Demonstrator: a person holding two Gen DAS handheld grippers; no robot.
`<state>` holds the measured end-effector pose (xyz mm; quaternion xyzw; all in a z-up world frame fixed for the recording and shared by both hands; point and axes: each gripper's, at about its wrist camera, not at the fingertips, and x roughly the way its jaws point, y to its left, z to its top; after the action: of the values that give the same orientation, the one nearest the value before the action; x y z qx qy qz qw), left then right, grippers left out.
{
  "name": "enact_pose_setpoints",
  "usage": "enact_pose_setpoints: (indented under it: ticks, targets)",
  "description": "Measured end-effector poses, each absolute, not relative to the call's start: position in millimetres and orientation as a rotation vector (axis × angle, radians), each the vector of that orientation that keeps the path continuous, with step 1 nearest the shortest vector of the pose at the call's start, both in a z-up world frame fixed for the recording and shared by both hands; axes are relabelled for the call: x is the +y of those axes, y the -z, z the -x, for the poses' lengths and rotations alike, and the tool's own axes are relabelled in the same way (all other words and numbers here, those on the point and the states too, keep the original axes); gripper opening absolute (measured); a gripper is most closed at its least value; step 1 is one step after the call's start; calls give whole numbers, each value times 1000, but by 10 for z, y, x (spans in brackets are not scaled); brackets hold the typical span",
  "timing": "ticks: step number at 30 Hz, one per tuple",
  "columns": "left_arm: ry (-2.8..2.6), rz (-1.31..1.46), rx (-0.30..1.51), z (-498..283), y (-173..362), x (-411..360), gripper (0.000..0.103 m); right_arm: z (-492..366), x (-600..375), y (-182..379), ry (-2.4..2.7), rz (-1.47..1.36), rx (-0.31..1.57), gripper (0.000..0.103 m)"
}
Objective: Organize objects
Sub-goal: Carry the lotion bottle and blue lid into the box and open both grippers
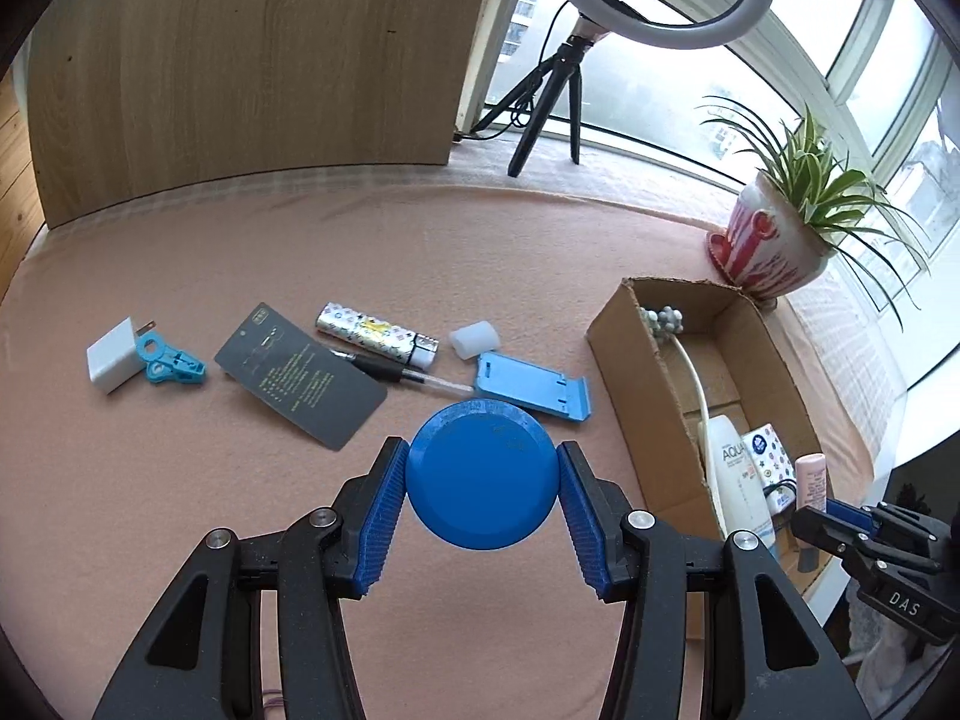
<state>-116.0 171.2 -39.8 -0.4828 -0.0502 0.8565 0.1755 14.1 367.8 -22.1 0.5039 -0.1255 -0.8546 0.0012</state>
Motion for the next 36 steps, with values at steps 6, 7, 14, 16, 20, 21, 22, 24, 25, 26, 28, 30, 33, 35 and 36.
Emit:
enact_pose_setpoints:
  ticks: [6,7,14,16,20,21,22,24,25,26,28,30,33,35,36]
  targets:
    - [-2347,1317,-84,1269,341,2434,54,-247,3910,231,2734,-1593,-395,19]
    - [-2334,1312,-78,1281,331,2539,54,-255,3927,235,2737,-1592,-394,19]
    - [-2281,1292,-13,1419,358,3194,54,-302,4016,244,2748,-1579,-385,19]
    - [-2272,1291,7,1430,380,3335,54,-315,4039,258,2749,-1580,-378,19]
    - [-2267,1283,14,1441,381,3502,54,-339,4117,285,2745,-1586,-383,19]
    - [-2266,1282,10,1441,377,3522,54,-343,4139,287,2747,-1586,-387,19]
    - [-2261,1287,6,1447,378,3538,54,-345,4160,289,2746,-1586,-392,19]
    - [-2250,1298,4,1456,372,3548,56,-351,4182,281,2738,-1569,-397,19]
    - [-2269,1288,2,1448,350,3536,57,-353,4187,274,2743,-1566,-389,21]
    - [-2286,1280,1,1442,328,3521,57,-357,4191,265,2755,-1564,-380,24]
    - [-2298,1276,-10,1437,290,3471,57,-373,4202,242,2766,-1545,-375,42]
    - [-2316,1268,-12,1420,246,3406,57,-387,4208,223,2775,-1532,-371,44]
    - [-2339,1267,-31,1392,200,3282,57,-389,4217,218,2771,-1524,-387,44]
    - [-2355,1266,-35,1370,181,3197,57,-392,4201,209,2770,-1516,-384,44]
    - [-2363,1266,-31,1349,174,3155,57,-395,4188,206,2771,-1513,-382,44]
